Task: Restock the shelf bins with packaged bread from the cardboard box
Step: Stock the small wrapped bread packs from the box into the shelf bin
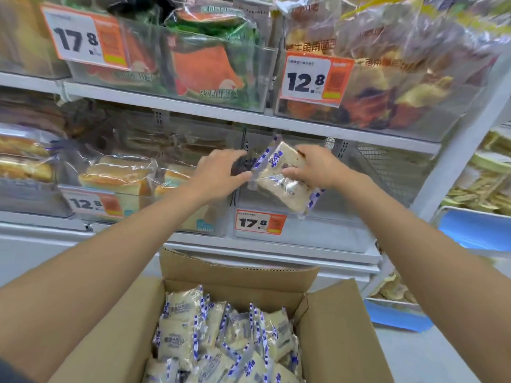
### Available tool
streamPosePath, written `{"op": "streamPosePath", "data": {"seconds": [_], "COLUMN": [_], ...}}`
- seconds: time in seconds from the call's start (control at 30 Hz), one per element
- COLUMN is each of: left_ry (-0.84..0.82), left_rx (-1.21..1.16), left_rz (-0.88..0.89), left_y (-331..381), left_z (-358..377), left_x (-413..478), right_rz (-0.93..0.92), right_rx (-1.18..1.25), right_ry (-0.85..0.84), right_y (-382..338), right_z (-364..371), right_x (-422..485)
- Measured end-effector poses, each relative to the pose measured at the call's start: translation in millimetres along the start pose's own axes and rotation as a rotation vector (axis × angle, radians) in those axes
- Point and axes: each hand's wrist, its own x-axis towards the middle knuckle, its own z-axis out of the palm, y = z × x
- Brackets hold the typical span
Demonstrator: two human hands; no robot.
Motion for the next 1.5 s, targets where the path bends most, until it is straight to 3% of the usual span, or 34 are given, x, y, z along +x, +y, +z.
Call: {"op": "streamPosePath", "data": {"seconds": [0.1, 0.2, 0.33, 0.47, 0.6, 0.73, 0.83, 0.93, 1.17, 1.33, 1.5], "left_ry": [-0.054, 0.0, 0.037, 0.05, 0.056, 0.061, 0.065, 0.068, 0.085, 0.088, 0.07], "left_rx": [0.041, -0.012, -0.012, -0.011, 0.003, -0.007, 0.002, 0.001, -0.005, -0.01, -0.028], "left_rz": [0.027, 0.042, 0.067, 0.083, 0.09, 0.088, 0.092, 0.093, 0.086, 0.09, 0.091], "left_y": [-8.6, -15.7, -21.4, -22.2, -22.2, -24.6, -25.7, -25.2, -22.4, -23.0, -22.0], "left_z": [13.7, 23.1, 29.0, 30.8, 30.3, 32.5, 34.7, 35.2, 34.0, 35.2, 33.5], "left_x": [1.8, -1.5, -0.9, -2.4, -2.4, -2.6, -2.4, -2.8, -4.4, -4.2, -4.8], "right_rz": [0.061, 0.035, -0.003, -0.037, -0.057, -0.127, -0.027, 0.042, 0.007, -0.092, -0.085], "right_rx": [-0.057, -0.089, -0.242, -0.334, -0.379, -0.384, -0.484, -0.398, -0.349, -0.527, -0.483], "right_ry": [-0.182, -0.262, -0.133, -0.124, 0.09, 0.031, -0.004, -0.022, 0.006, 0.022, -0.014], "right_y": [13.0, 22.7, 42.1, 54.6, 50.7, 45.3, 52.5, 47.0, 49.9, 54.2, 49.1], "right_z": [21.6, 50.0, 96.3, 121.1, 126.7, 129.8, 122.9, 128.1, 132.4, 136.7, 125.6], "right_x": [40.9, 74.9, 100.6, 105.2, 109.4, 109.1, 103.3, 100.5, 104.6, 105.8, 97.3]}}
